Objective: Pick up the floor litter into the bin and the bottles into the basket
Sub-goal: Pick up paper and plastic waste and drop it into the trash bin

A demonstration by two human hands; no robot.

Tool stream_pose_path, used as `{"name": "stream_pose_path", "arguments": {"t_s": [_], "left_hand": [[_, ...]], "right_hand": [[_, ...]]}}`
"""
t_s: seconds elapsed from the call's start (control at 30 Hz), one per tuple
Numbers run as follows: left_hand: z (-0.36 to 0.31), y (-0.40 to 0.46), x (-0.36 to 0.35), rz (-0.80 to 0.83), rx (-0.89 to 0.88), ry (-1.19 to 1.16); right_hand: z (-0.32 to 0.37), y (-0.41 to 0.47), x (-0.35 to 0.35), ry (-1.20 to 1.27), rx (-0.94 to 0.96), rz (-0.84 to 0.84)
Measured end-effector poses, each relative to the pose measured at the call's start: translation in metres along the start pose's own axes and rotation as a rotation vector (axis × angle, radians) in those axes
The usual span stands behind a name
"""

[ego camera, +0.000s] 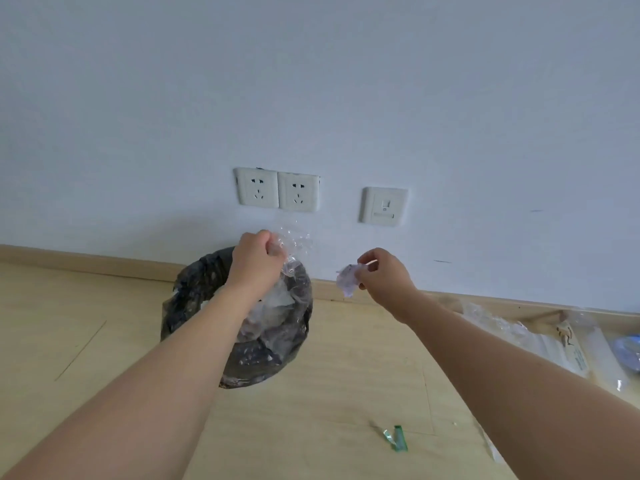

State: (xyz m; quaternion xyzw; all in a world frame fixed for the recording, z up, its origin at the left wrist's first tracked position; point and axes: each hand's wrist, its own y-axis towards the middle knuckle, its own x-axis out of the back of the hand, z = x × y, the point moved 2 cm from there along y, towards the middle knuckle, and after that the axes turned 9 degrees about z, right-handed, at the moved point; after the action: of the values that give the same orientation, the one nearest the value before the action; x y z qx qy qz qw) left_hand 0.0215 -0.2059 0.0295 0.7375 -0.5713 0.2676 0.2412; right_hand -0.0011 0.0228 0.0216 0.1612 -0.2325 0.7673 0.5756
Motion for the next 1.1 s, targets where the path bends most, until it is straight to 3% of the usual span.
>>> {"name": "stream_pose_path", "arguments": {"t_s": [0.1,0.27,0.4,0.53,0.63,0.73,0.87,1.1], "left_hand": [[0.033,-0.001,0.026,-0.135,-0.05,0.143],[0.083,-0.003,0.023,-0.079,-0.172,0.49],[0.107,0.01,0.006,0.126,-0.176,0.834],[0.127,0.023,-0.006,0.352,0.018,0.699],[0.141,0.025,-0.017,0.673,0.214,0.587],[0.156,0.027,-0.023,0.885,0.277,0.829],[0.17,0.03,-0.023,0.823,0.289,0.977],[0.129,0.031,0.009,0.582,0.164,0.9]], "right_hand": [[0.038,0.018,-0.041,-0.102,0.069,0.038],[0.057,0.047,-0.115,-0.455,0.084,0.179],[0.052,0.064,-0.166,-0.813,0.038,0.329],[0.045,0.079,-0.187,-0.929,0.016,0.389],[0.041,0.092,-0.199,-0.958,0.004,0.408],[0.035,0.101,-0.216,-1.002,-0.041,0.471],[0.034,0.103,-0.227,-1.024,-0.083,0.527],[0.075,0.097,-0.177,-0.878,0.083,0.497]]}}
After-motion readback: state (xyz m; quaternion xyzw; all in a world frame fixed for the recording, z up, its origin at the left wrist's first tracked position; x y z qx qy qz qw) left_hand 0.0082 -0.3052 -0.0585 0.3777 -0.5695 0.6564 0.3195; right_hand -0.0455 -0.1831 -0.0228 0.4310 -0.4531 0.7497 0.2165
